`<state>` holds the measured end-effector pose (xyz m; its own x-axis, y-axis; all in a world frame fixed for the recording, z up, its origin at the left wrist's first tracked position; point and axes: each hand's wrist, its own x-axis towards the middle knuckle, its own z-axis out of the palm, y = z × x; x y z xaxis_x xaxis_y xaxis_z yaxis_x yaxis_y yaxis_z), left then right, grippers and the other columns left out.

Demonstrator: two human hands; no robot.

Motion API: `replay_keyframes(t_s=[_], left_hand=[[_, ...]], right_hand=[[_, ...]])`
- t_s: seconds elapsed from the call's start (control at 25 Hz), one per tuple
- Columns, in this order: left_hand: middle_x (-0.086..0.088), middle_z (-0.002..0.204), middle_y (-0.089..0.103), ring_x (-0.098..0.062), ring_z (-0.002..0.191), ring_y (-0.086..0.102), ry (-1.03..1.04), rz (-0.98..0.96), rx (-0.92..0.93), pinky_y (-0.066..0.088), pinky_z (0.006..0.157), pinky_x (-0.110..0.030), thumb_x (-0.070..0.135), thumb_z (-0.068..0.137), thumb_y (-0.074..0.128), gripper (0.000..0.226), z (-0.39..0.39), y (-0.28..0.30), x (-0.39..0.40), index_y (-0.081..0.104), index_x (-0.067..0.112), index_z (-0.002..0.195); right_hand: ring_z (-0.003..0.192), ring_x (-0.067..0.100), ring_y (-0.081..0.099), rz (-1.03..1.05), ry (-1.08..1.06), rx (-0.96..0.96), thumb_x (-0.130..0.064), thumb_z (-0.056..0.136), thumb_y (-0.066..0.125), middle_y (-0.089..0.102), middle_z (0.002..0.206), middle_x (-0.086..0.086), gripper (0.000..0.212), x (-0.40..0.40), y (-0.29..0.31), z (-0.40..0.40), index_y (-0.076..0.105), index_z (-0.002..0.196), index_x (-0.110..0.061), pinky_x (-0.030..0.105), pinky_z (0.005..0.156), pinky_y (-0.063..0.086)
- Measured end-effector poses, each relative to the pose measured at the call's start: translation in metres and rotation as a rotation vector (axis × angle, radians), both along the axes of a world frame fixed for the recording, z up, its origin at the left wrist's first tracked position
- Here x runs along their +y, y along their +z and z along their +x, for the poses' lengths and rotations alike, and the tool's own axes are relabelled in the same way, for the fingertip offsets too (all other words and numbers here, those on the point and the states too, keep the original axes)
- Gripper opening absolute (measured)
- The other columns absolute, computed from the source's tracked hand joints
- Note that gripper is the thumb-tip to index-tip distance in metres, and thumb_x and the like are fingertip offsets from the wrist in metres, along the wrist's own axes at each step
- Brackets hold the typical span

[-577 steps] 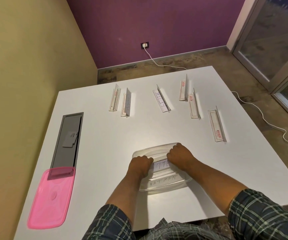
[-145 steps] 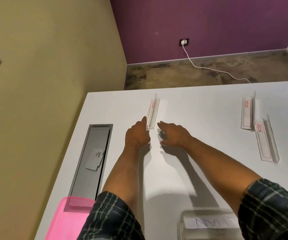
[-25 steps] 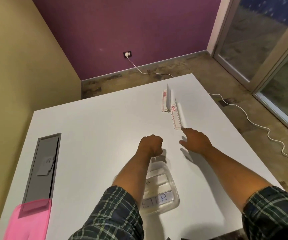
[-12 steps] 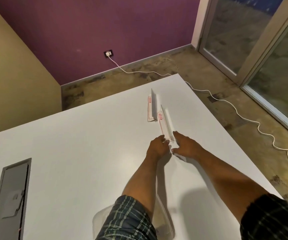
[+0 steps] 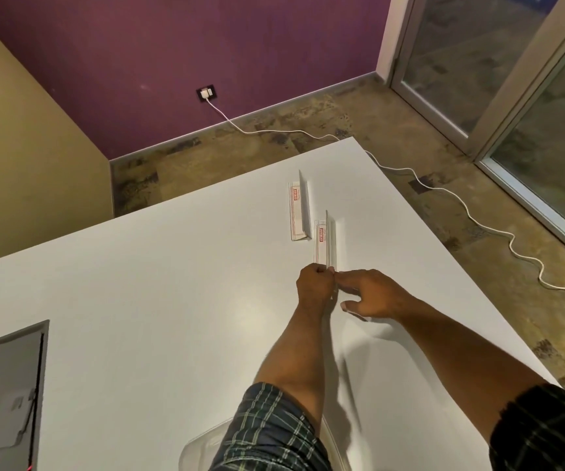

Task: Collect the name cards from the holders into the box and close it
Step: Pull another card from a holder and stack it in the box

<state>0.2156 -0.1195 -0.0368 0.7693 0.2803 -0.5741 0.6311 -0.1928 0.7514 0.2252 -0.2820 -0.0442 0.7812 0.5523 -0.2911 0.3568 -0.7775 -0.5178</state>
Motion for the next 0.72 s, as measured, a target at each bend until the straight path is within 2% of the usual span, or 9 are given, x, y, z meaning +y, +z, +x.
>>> replay_keyframes(t_s=[0.12, 0.24, 0.32, 0.44, 0.52, 0.56, 0.64, 0.72], left_hand=[[-0.004, 0.086, 0.075, -0.020, 0.080, 0.070, -0.019, 0.028, -0.019, 0.057, 0.074, -0.029, 0.011, 0.082, 0.063, 0.009, -0.016, 0.008, 0.011, 0.072, 0.012, 0.084], [-0.009, 0.079, 0.076, -0.025, 0.071, 0.073, 0.010, -0.011, -0.030, 0.060, 0.071, -0.033, 0.005, 0.072, 0.060, 0.014, -0.032, 0.024, 0.022, 0.071, 0.011, 0.078], [-0.015, 0.078, 0.074, -0.024, 0.055, 0.067, 0.044, -0.076, -0.036, 0.056, 0.056, -0.027, 0.000, 0.081, 0.052, 0.018, -0.047, 0.039, 0.031, 0.069, 0.008, 0.082], [-0.012, 0.072, 0.067, -0.020, 0.048, 0.056, 0.031, -0.097, -0.028, 0.043, 0.040, -0.017, -0.004, 0.089, 0.047, 0.027, -0.074, 0.065, 0.052, 0.071, -0.001, 0.098], [-0.007, 0.071, 0.063, -0.018, 0.051, 0.053, 0.010, -0.108, 0.014, 0.042, 0.045, -0.018, -0.002, 0.090, 0.047, 0.030, -0.094, 0.079, 0.067, 0.073, 0.000, 0.104], [-0.006, 0.072, 0.061, -0.018, 0.053, 0.051, 0.010, -0.119, 0.051, 0.043, 0.050, -0.021, 0.001, 0.091, 0.048, 0.029, -0.102, 0.086, 0.074, 0.074, 0.002, 0.104], [-0.004, 0.073, 0.058, -0.017, 0.055, 0.047, 0.010, -0.122, 0.106, 0.043, 0.057, -0.025, 0.006, 0.088, 0.055, 0.025, -0.121, 0.095, 0.090, 0.076, 0.004, 0.103], [-0.004, 0.074, 0.055, -0.017, 0.055, 0.045, -0.002, -0.106, 0.133, 0.044, 0.057, -0.027, 0.009, 0.083, 0.064, 0.021, -0.142, 0.101, 0.106, 0.076, 0.004, 0.100]], right_hand=[[0.122, 0.013, 0.060, -0.038, 0.122, -0.056, -0.040, 0.079, 0.067, 0.055, 0.143, -0.013, 0.071, -0.008, 0.002, -0.008, 0.042, 0.145, -0.045, 0.033, 0.101, 0.051], [0.127, 0.017, 0.056, -0.036, 0.141, -0.222, -0.029, 0.076, 0.077, 0.053, 0.146, -0.007, 0.075, -0.006, 0.014, -0.014, 0.048, 0.145, -0.036, 0.037, 0.102, 0.049], [0.133, 0.020, 0.052, -0.063, 0.160, -0.404, -0.024, 0.069, 0.084, 0.049, 0.150, -0.001, 0.083, -0.004, 0.023, -0.019, 0.050, 0.144, -0.024, 0.041, 0.104, 0.047], [0.143, 0.022, 0.037, -0.203, 0.157, -0.528, -0.032, 0.071, 0.083, 0.038, 0.158, 0.003, 0.090, -0.005, 0.042, -0.031, 0.041, 0.150, -0.024, 0.042, 0.113, 0.031], [0.144, 0.021, 0.037, -0.213, 0.149, -0.548, -0.037, 0.074, 0.082, 0.040, 0.156, 0.003, 0.089, -0.004, 0.051, -0.045, 0.039, 0.151, -0.028, 0.042, 0.114, 0.026], [0.141, 0.022, 0.041, -0.190, 0.158, -0.549, -0.037, 0.075, 0.081, 0.045, 0.153, 0.002, 0.085, -0.002, 0.057, -0.052, 0.040, 0.150, -0.029, 0.042, 0.112, 0.028], [0.128, 0.023, 0.055, -0.102, 0.230, -0.552, -0.031, 0.078, 0.079, 0.058, 0.142, 0.002, 0.075, 0.006, 0.072, -0.068, 0.047, 0.146, -0.026, 0.044, 0.105, 0.039], [0.115, 0.024, 0.063, -0.049, 0.341, -0.586, -0.029, 0.077, 0.079, 0.065, 0.132, 0.000, 0.069, 0.017, 0.083, -0.080, 0.054, 0.141, -0.023, 0.043, 0.095, 0.047]])
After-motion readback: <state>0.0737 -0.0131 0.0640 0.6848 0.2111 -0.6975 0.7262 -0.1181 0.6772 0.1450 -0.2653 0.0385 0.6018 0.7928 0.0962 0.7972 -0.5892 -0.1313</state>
